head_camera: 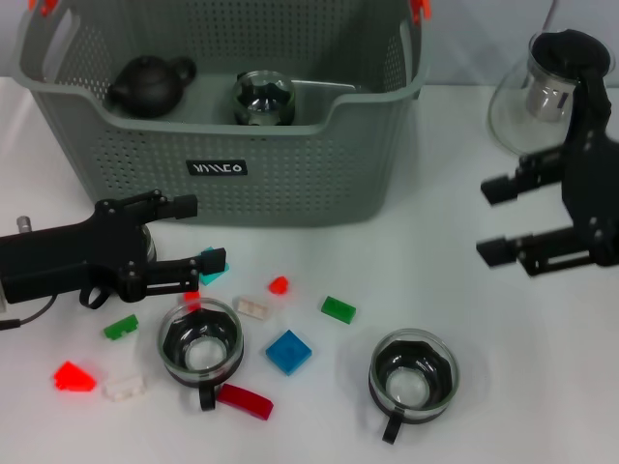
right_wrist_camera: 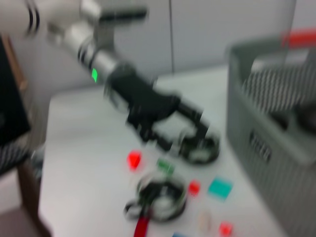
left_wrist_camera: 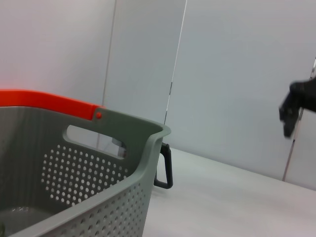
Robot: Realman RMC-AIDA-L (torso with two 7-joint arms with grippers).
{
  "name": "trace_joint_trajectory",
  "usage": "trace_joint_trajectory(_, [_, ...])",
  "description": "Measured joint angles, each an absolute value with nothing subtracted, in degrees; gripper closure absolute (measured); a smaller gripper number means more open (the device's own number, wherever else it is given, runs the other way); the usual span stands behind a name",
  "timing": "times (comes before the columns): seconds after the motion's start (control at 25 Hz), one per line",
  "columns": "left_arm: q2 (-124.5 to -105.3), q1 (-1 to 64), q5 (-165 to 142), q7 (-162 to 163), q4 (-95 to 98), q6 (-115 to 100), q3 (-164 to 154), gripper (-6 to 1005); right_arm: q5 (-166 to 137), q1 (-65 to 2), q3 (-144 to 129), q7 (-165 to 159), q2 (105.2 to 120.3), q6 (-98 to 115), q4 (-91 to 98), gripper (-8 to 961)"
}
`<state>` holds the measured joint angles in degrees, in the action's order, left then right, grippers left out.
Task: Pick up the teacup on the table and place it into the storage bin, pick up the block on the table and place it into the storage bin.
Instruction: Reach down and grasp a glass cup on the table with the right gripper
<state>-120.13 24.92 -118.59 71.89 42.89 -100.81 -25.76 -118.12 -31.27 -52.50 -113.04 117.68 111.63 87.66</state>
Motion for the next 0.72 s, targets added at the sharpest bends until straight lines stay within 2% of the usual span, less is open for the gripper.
trace_joint_trajectory(0.16, [-120.22, 24.85, -118.51, 71.89, 42.85, -100.81, -25.75, 140, -126.44, -33.68, -58.00, -115.82, 118.36, 113.18, 87.86, 284])
trace_joint_trajectory(0.36, [-120.32, 24.86, -118.25, 71.89, 42.79, -100.81, -25.74, 140, -132.64, -36.80, -64.18, -116.56, 120.18, 112.94, 87.27, 285])
trace_joint_trajectory(0.72, [-120.32, 24.86, -118.12, 71.74, 42.80, -100.74, -24.66, 143, -136.12, -40.70, -73.55, -120.15, 120.32, 111.28, 84.56, 287])
